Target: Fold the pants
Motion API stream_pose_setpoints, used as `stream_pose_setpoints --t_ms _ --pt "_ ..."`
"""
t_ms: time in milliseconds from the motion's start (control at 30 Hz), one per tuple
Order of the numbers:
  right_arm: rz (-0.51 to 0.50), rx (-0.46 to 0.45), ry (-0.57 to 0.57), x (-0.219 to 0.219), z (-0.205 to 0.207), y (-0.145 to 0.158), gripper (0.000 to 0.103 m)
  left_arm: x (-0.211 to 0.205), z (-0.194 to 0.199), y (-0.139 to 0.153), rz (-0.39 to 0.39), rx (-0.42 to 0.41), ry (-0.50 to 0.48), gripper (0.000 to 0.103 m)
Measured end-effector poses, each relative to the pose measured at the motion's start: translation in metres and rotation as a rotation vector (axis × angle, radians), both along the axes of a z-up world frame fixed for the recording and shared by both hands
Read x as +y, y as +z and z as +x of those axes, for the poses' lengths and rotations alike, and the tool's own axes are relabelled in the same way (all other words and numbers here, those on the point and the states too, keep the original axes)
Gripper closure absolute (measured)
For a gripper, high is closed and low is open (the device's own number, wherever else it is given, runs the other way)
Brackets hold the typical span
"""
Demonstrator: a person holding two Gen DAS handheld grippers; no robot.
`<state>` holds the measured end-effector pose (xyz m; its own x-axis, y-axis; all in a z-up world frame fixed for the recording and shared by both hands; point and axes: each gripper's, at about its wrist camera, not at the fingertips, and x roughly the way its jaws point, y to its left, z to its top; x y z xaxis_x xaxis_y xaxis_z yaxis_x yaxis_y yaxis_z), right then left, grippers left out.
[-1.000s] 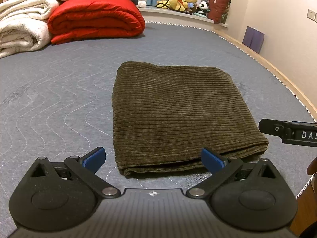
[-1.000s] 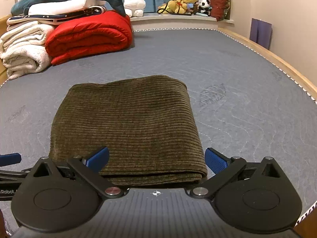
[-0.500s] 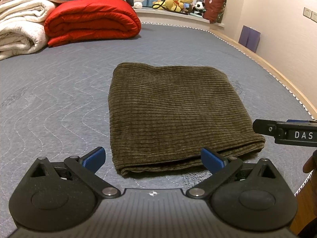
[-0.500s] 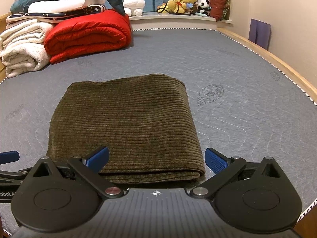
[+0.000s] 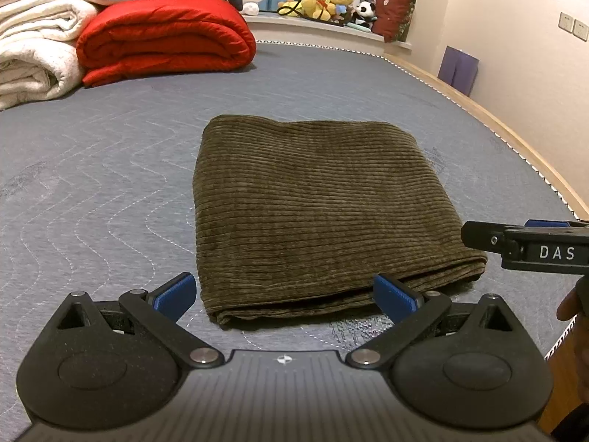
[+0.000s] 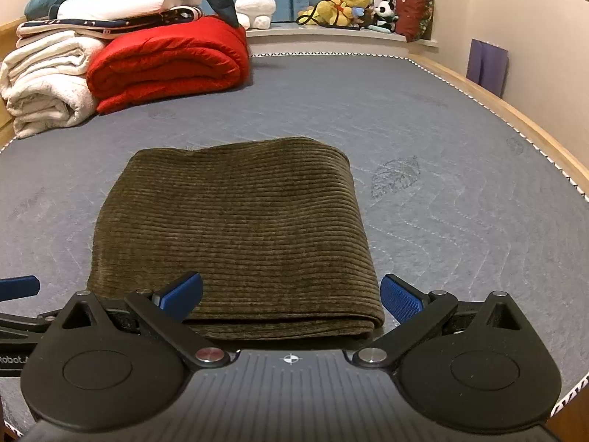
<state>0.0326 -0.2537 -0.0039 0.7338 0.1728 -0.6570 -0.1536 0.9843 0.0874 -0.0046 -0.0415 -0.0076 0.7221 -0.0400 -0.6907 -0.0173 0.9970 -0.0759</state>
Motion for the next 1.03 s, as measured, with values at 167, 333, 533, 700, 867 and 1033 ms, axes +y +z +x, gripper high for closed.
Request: stream_pose_setpoints --t_ms 167,333,533,700,867,1033 --pt "0.004 0.001 -0.001 -0.0008 -0.0001 0.0002 0.001 0.0005 0.0005 -0.0008 0.001 -0.001 0.001 0.000" --pt "0.004 0.002 0.000 -0.0002 0.0000 -0.0002 0.001 -0.0003 0.0002 -0.0016 0.002 -0.001 -0.003 0.000" --pt "0.002 0.007 0.000 -0.0004 0.0015 -0.0018 0.001 -0.0003 0.0004 -0.0018 0.002 -0.002 -0.003 0.000" --pt "0.002 0.008 0.000 -0.0004 0.0015 -0.0020 0.001 -0.0007 0.0000 -0.0018 0.002 -0.005 -0.007 0.000" --pt "0.002 0.008 0.001 -0.0010 0.0016 -0.0017 0.001 -0.0014 -0.0002 -0.0009 0.002 -0.008 -0.009 0.000" --pt "0.004 0.004 0.003 -0.0005 0.0016 -0.0027 0.001 -0.0030 -0.0018 0.0010 0.008 -0.025 -0.017 0.000"
